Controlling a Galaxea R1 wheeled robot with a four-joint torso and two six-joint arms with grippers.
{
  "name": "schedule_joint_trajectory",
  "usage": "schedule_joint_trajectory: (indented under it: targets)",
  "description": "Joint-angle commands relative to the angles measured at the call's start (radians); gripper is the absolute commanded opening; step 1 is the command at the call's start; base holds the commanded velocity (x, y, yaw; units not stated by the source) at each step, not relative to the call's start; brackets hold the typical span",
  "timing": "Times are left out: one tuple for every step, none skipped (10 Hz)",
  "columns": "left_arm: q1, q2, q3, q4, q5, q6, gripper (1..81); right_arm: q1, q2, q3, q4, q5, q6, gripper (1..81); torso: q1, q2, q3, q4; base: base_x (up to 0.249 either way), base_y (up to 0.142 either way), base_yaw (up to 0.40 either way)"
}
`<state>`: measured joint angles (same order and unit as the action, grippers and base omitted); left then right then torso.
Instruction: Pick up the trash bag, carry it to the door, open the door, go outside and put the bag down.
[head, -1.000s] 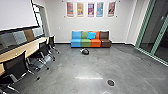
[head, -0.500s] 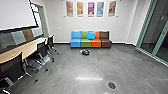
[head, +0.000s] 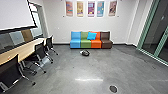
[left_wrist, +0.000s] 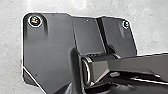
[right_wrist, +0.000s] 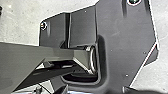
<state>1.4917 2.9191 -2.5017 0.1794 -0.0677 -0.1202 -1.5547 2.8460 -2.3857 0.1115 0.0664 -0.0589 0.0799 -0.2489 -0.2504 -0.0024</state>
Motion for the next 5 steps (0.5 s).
schedule_joint_trajectory:
  targets:
    - [-0.035,-0.006,0.007,-0.001,0.052,0.004,81.1,0.034,-0.004,0.017,-0.007,-0.062,-0.009,81.1,0.0,0.0,0.0,0.0,0.19,0.0,0.0]
    - [-0.035,-0.006,0.007,-0.001,0.055,0.002,81.1,0.032,-0.001,0.019,-0.007,-0.062,-0.009,81.1,0.0,0.0,0.0,0.0,0.19,0.0,0.0]
    - [-0.035,-0.007,0.007,-0.001,0.055,0.001,81.1,0.031,0.0,0.019,-0.007,-0.062,-0.009,81.1,0.0,0.0,0.0,0.0,0.19,0.0,0.0]
    - [-0.037,-0.007,0.007,-0.001,0.055,-0.001,81.1,0.029,0.0,0.019,-0.007,-0.06,-0.009,81.1,0.0,0.0,0.0,0.0,0.19,0.0,0.0]
    - [-0.035,-0.006,0.007,-0.001,0.054,-0.003,81.1,0.029,0.0,0.019,-0.006,-0.062,-0.009,81.1,0.0,0.0,0.0,0.0,0.19,0.0,0.0]
